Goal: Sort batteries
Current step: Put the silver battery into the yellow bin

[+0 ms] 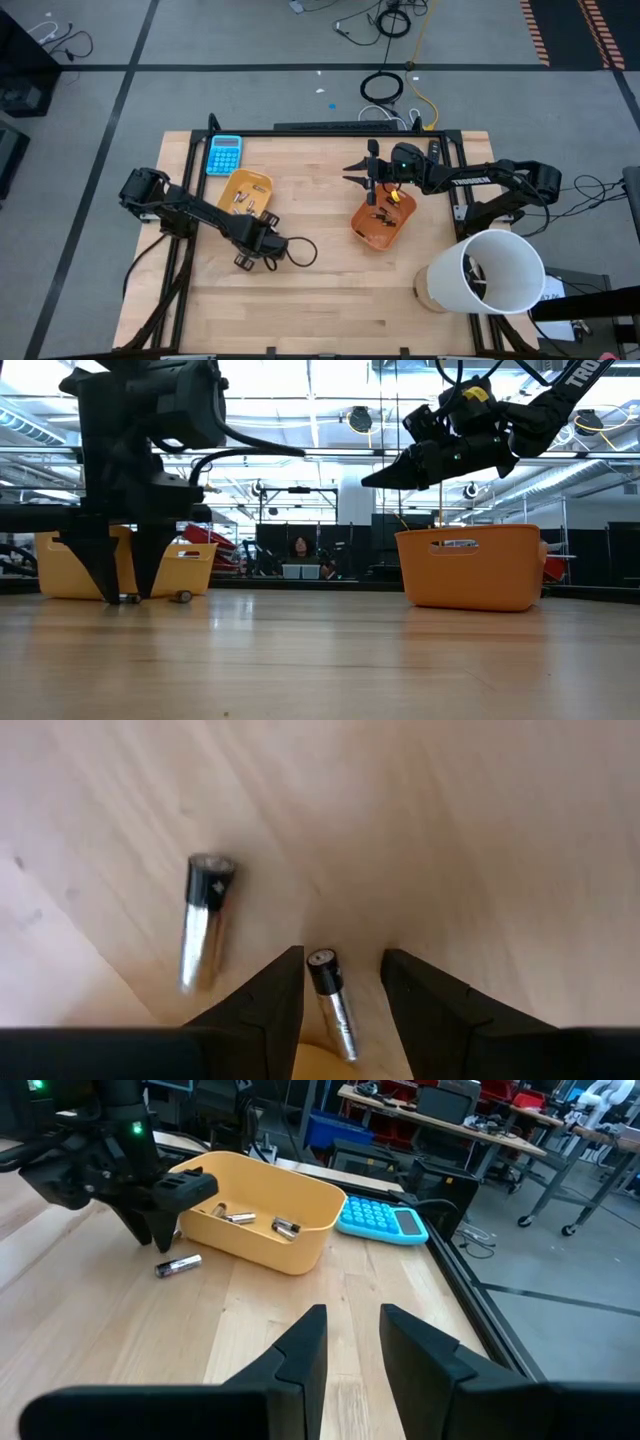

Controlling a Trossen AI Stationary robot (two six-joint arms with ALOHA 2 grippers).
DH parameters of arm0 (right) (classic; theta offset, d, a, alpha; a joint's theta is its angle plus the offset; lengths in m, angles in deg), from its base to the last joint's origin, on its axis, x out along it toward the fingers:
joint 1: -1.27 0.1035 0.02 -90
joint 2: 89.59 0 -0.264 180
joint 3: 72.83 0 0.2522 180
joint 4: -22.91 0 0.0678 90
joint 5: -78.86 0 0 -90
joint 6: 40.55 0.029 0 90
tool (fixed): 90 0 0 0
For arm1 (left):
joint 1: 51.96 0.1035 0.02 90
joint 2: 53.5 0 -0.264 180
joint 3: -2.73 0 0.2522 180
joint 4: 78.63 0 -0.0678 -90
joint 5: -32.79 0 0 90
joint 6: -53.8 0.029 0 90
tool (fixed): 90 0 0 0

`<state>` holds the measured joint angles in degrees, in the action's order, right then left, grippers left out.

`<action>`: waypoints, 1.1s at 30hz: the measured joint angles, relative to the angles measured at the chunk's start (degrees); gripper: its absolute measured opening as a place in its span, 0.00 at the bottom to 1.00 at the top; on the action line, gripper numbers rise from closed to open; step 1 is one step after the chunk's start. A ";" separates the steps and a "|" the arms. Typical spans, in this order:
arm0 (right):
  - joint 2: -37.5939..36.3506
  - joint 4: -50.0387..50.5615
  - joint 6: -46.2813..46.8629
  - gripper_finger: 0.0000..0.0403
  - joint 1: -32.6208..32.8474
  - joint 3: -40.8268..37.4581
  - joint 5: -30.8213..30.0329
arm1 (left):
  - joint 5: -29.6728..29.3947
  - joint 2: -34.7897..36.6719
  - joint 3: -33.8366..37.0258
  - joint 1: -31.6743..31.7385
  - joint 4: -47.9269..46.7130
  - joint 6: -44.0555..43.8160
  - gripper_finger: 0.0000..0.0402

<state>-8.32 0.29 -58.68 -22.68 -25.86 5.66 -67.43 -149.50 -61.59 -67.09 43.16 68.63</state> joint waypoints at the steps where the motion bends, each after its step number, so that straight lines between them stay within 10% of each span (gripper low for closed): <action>1: 0.00 0.14 0.00 0.21 0.00 0.00 0.00 | 0.05 0.00 0.00 0.13 -0.16 -1.44 0.38; 33: 0.00 1.59 1.60 0.21 5.53 0.00 -3.26 | -3.85 -0.13 0.14 0.54 8.84 -10.05 0.38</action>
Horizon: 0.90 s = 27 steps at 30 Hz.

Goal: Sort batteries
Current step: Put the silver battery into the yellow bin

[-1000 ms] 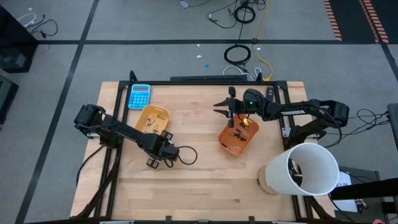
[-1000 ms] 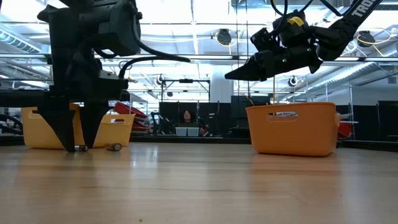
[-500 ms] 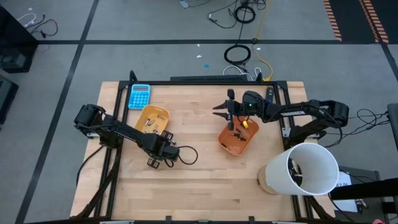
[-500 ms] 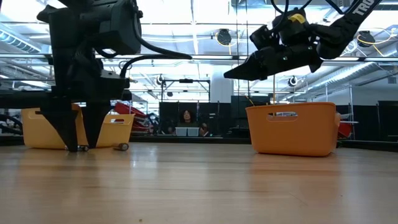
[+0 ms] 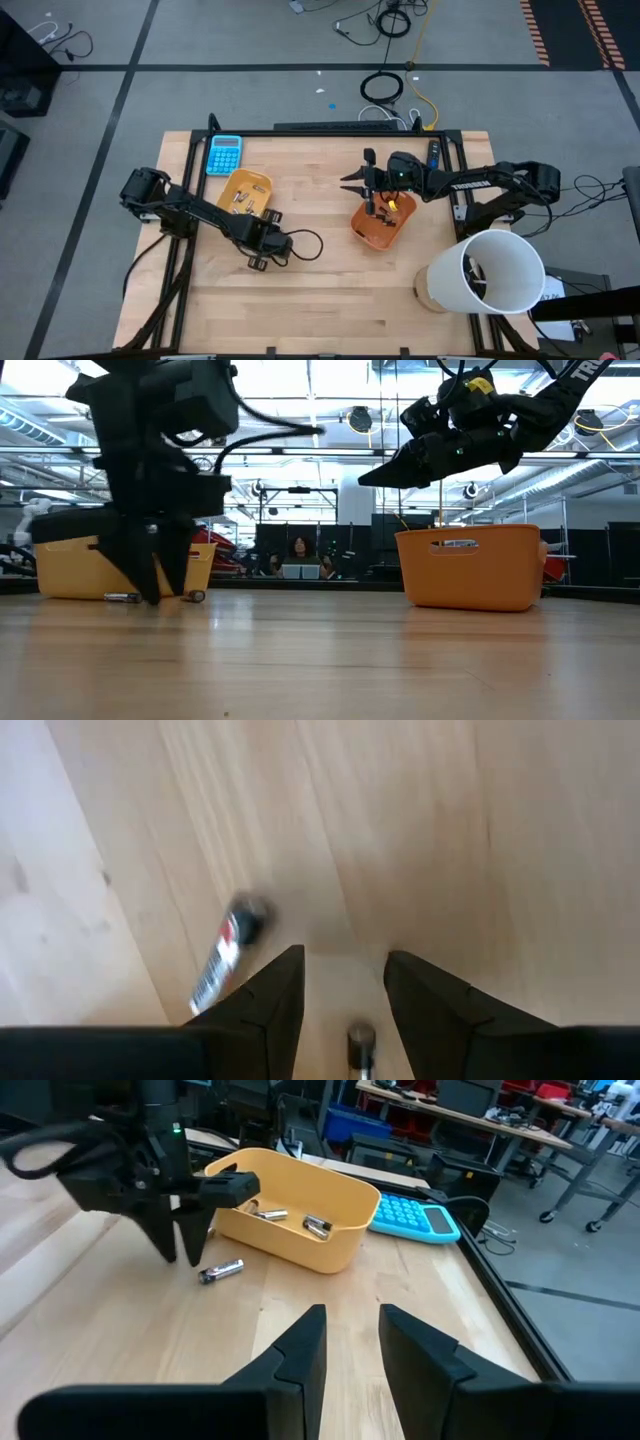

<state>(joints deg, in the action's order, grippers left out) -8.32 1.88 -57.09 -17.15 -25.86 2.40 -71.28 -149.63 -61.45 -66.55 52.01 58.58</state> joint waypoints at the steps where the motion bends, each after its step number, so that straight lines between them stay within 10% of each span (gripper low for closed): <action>1: 0.00 -0.02 0.00 0.21 0.00 0.00 0.00 | -0.01 -0.04 -0.16 0.00 0.98 0.00 0.38; 27: -0.02 0.67 -0.17 0.21 0.15 0.00 0.00 | -1.55 -0.02 -7.95 6.87 -6.68 1.27 0.38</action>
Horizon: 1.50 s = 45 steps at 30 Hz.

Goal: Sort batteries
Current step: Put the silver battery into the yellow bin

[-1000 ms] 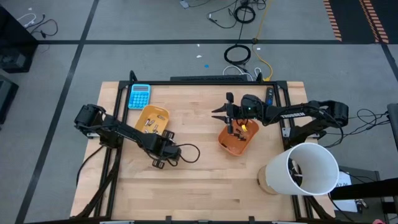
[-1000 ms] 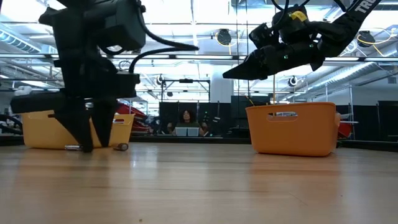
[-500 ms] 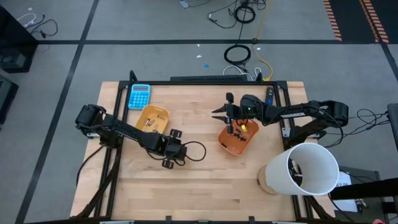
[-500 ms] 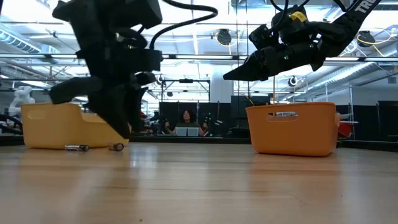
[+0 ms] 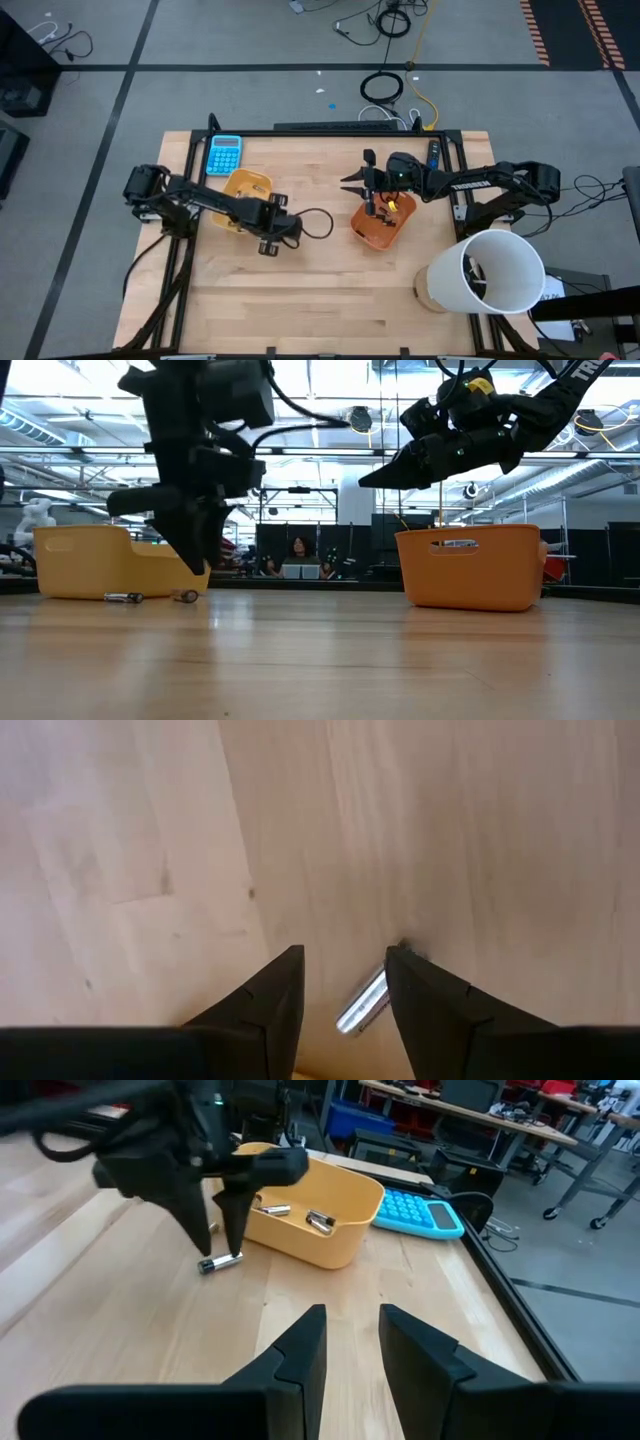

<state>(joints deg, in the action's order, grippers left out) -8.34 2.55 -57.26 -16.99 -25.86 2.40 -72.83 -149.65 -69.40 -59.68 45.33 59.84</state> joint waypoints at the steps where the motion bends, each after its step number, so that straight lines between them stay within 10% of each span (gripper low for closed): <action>1: 0.00 0.05 0.00 0.21 0.00 0.00 0.00 | 0.68 0.02 0.00 0.64 -0.52 1.11 0.38; 18: 0.00 0.60 -0.48 0.21 0.00 0.00 0.02 | 9.40 -4.95 0.77 3.32 -2.11 10.61 0.38; 27: 0.00 0.78 -0.48 0.21 0.00 0.00 0.02 | 8.23 -8.24 0.42 3.36 -2.47 14.47 0.11; 45: 0.00 1.06 -0.50 0.21 0.00 0.00 0.02 | -3.90 2.11 -2.85 1.50 -1.40 12.36 0.10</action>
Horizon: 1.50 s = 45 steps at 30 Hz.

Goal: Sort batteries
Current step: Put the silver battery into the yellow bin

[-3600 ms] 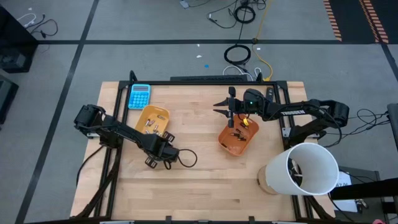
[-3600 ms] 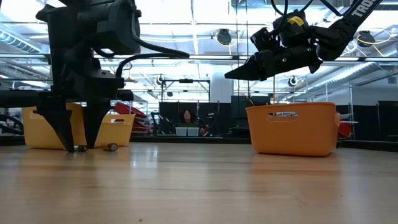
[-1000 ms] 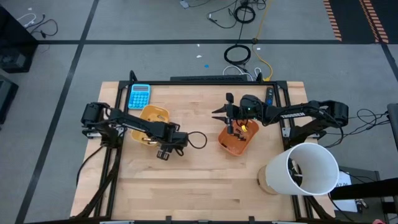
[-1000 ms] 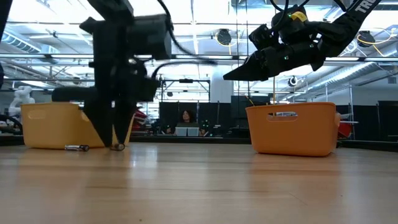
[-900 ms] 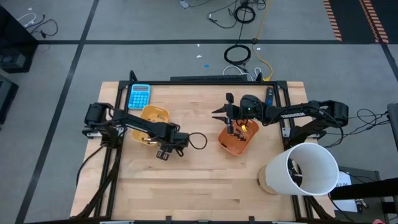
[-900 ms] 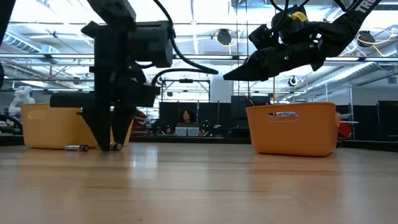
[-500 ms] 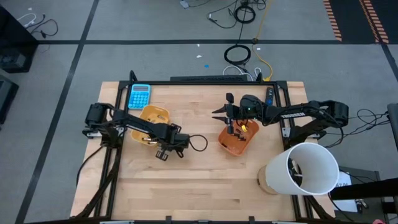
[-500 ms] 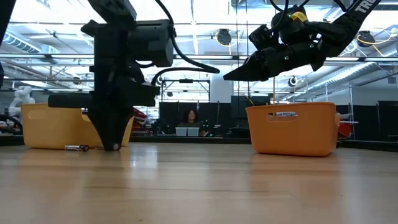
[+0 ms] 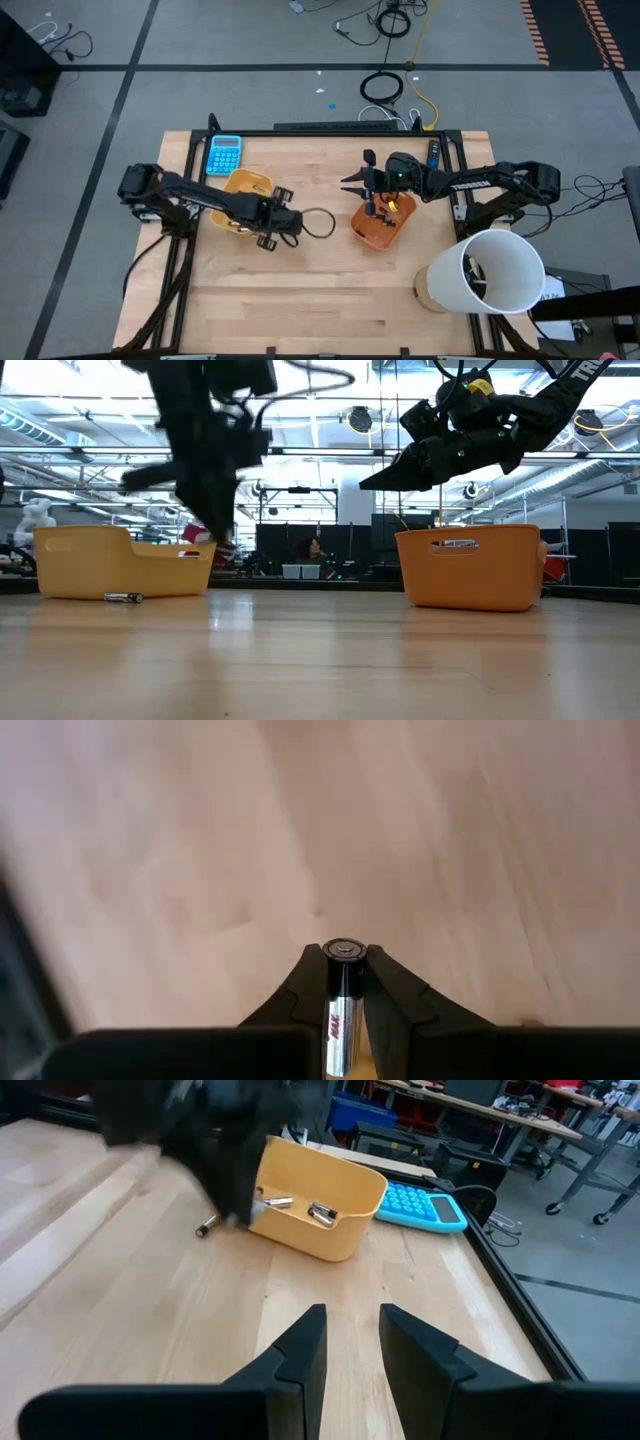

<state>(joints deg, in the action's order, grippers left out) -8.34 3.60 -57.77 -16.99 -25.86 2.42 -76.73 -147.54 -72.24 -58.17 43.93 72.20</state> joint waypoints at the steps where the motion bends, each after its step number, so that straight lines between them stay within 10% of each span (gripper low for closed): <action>1: 0.00 0.04 0.00 0.21 0.00 0.00 0.00 | -0.31 1.17 -0.79 0.42 -1.42 -1.28 0.10; 21: 0.00 0.27 0.04 0.21 0.00 0.00 0.05 | 8.81 18.70 19.19 24.50 2.48 -34.24 0.10; 45: 0.00 0.29 0.02 0.21 0.00 0.00 0.07 | 9.26 19.02 18.62 25.40 0.82 -32.53 0.23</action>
<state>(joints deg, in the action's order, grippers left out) -8.34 3.90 -57.74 -16.99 -25.86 2.49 -67.48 -128.52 -53.63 -32.77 44.75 39.66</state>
